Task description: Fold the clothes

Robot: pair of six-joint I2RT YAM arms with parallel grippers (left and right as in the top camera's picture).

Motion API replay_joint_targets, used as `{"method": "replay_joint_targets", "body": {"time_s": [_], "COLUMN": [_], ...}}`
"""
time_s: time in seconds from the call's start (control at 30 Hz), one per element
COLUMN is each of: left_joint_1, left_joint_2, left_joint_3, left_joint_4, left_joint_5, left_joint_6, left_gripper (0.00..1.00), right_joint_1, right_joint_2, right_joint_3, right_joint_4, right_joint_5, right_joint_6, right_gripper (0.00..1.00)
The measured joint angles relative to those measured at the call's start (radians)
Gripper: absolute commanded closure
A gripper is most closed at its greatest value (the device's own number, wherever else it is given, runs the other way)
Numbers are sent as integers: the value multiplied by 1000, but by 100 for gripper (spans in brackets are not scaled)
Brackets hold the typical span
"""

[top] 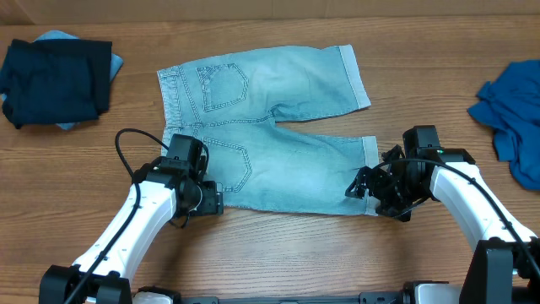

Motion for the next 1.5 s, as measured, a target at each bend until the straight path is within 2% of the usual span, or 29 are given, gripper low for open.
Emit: {"method": "replay_joint_targets", "body": {"time_s": [0.17, 0.3, 0.4, 0.6, 0.97, 1.2, 1.37, 1.47, 1.5], "left_joint_1": [45, 148, 261, 389, 396, 396, 396, 396, 396], "left_joint_2": [2, 2, 2, 2, 8, 98, 148, 150, 151], "left_joint_3": [0, 0, 0, 0, -1, -1, -2, -2, -3], "left_joint_4": [30, 58, 58, 28, 82, 118, 174, 212, 218], "left_joint_5": [-25, 24, 83, 140, 166, 166, 166, 166, 166], "left_joint_6": [-99, -152, -157, -122, -120, -147, -165, -183, -187], "left_gripper": [25, 25, 24, 21, 21, 24, 30, 45, 53], "right_joint_1": [0, 0, 0, 0, 0, 0, 0, 0, 0], "right_joint_2": [0, 0, 0, 0, 0, 0, 0, 0, 0], "right_joint_3": [0, 0, 0, 0, 0, 0, 0, 0, 0], "right_joint_4": [2, -3, -8, -8, -2, 2, 3, 3, 3], "right_joint_5": [-8, -11, -18, -26, -34, -34, -34, -34, -34], "right_joint_6": [-4, -5, -5, -5, -8, -8, -8, -8, -8], "right_gripper": [7, 7, 6, 7, 7, 7, 7, 7, 7]}}
